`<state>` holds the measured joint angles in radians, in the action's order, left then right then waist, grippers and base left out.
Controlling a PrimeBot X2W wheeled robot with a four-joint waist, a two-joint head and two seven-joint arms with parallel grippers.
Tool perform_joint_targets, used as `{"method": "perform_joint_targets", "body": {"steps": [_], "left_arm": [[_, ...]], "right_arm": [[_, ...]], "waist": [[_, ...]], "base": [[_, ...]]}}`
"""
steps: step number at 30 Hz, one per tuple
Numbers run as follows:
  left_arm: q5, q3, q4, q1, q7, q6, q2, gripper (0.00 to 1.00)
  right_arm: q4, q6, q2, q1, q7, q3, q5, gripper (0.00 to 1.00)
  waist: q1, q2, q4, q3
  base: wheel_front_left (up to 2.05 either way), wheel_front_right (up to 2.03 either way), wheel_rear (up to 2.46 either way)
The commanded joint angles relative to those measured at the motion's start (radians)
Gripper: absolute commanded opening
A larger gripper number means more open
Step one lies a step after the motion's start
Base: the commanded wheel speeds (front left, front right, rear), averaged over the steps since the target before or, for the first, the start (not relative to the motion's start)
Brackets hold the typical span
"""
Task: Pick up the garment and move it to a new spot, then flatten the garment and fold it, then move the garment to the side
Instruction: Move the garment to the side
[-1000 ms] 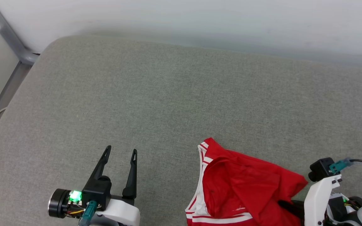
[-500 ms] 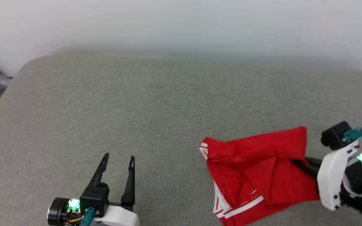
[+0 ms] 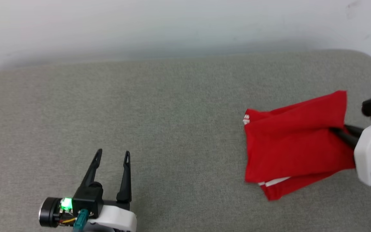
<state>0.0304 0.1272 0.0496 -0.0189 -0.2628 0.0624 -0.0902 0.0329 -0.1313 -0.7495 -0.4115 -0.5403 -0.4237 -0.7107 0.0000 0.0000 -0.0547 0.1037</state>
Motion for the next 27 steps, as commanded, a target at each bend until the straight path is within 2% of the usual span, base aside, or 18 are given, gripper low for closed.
{"method": "perform_joint_targets", "body": {"steps": [1, 8, 17, 22, 27], "left_arm": [[-0.008, -0.006, -0.011, 0.024, -0.003, 0.001, -0.008, 1.0], [-0.023, -0.003, -0.058, 0.085, -0.002, -0.007, -0.019, 1.0], [-0.042, 0.023, -0.103, 0.167, -0.002, -0.016, -0.025, 1.0], [-0.043, 0.038, -0.122, 0.197, -0.003, -0.017, -0.031, 1.0], [-0.04, 0.046, -0.131, 0.216, -0.003, -0.018, -0.037, 1.0]], "right_arm": [[0.013, 0.001, -0.016, -0.032, 0.01, 0.017, 0.016, 0.0], [0.11, 0.001, -0.084, -0.086, 0.011, 0.101, 0.06, 0.0], [0.269, 0.001, -0.19, -0.132, 0.031, 0.196, 0.107, 0.0], [0.36, 0.001, -0.221, -0.162, 0.038, 0.248, 0.149, 0.0], [0.438, 0.001, -0.22, -0.189, 0.042, 0.304, 0.188, 0.0]], "waist": [[0.0, 0.0, -0.03, 0.049], [0.0, 0.0, -0.036, 0.168], [0.0, 0.0, -0.005, 0.293], [0.0, 0.0, 0.008, 0.34], [0.0, 0.0, 0.017, 0.37]], "base": [[0.0, 0.0, 0.0], [0.0, 0.0, 0.0], [0.0, 0.0, 0.0], [0.0, 0.0, 0.0], [0.0, 0.0, 0.0]]}}
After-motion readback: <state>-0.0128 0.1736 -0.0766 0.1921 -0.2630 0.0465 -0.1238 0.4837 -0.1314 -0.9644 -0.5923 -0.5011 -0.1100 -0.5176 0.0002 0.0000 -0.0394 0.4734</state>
